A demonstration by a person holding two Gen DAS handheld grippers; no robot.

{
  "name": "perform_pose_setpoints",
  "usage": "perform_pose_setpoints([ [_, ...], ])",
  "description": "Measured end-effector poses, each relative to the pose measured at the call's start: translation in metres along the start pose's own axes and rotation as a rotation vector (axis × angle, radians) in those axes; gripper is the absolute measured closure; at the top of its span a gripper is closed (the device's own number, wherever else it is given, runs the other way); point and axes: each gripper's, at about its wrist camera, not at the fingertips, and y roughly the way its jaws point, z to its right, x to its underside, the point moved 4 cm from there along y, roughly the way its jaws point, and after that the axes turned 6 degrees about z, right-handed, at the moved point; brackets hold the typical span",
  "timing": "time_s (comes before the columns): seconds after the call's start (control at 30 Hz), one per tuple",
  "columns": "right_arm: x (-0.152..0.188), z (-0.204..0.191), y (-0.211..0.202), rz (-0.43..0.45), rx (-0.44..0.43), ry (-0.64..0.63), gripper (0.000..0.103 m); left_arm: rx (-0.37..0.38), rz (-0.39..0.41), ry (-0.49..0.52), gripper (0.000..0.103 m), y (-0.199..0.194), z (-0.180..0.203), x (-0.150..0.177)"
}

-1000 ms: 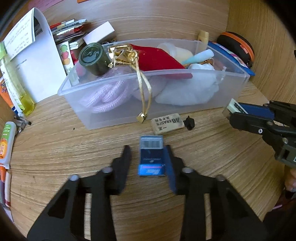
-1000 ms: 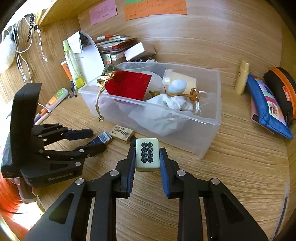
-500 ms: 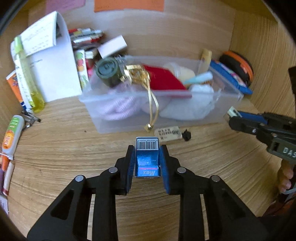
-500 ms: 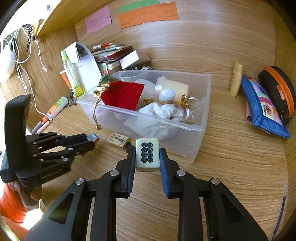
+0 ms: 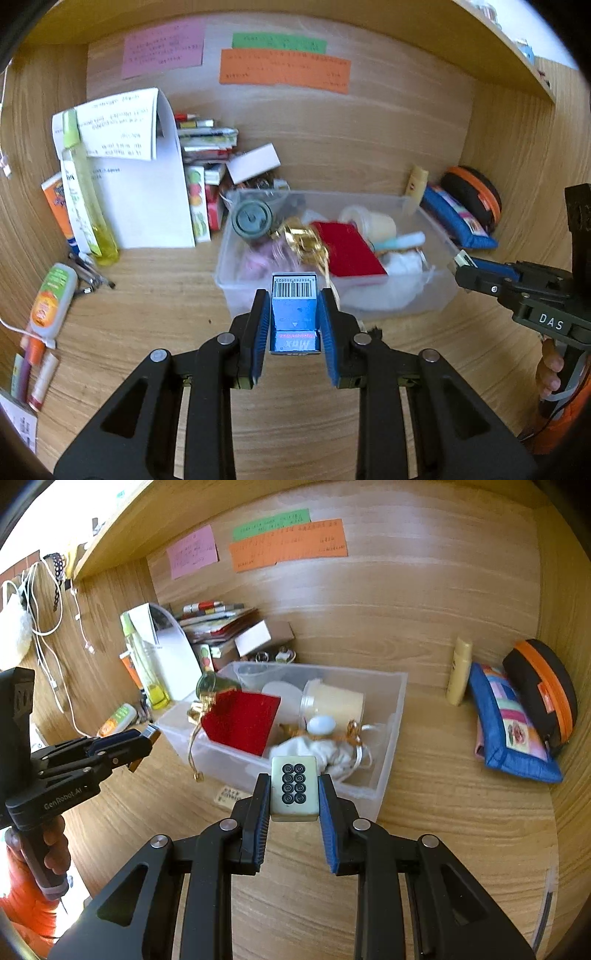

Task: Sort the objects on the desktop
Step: 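Carry the staple box and mahjong tile with both tools over the clear box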

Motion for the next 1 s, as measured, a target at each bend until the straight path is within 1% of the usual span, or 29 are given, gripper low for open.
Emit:
perform_pose_setpoints([
  [0.27, -0.021, -0.007, 0.019, 0.007, 0.010, -0.018, 0.081, -0.017, 0.021, -0.002, 0.077, 0.008, -0.013, -0.015],
  [0.43, -0.030, -0.016, 0.031, 0.011, -0.002, -0.034, 0.081, -0.022, 0.019, 0.010, 0.077, 0.017, -0.018, -0.021],
  [0.53, -0.032, -0.020, 0.043, -0.002, 0.009, -0.048, 0.081, -0.014, 0.019, 0.007, 0.077, 0.024, -0.020, -0.024],
  [0.63, -0.031, -0.021, 0.054, -0.018, -0.003, -0.039, 0.081, -0.008, 0.018, 0.010, 0.077, 0.032, -0.020, -0.027],
  [0.8, -0.031, -0.018, 0.071, -0.041, 0.006, -0.028, 0.081, 0.007, -0.004, 0.009, 0.077, 0.047, -0.020, -0.029],
  [1.0, -0.029, -0.015, 0.077, -0.045, 0.048, -0.043, 0.081, 0.020, -0.045, 0.003, 0.077, 0.067, -0.017, -0.023],
])
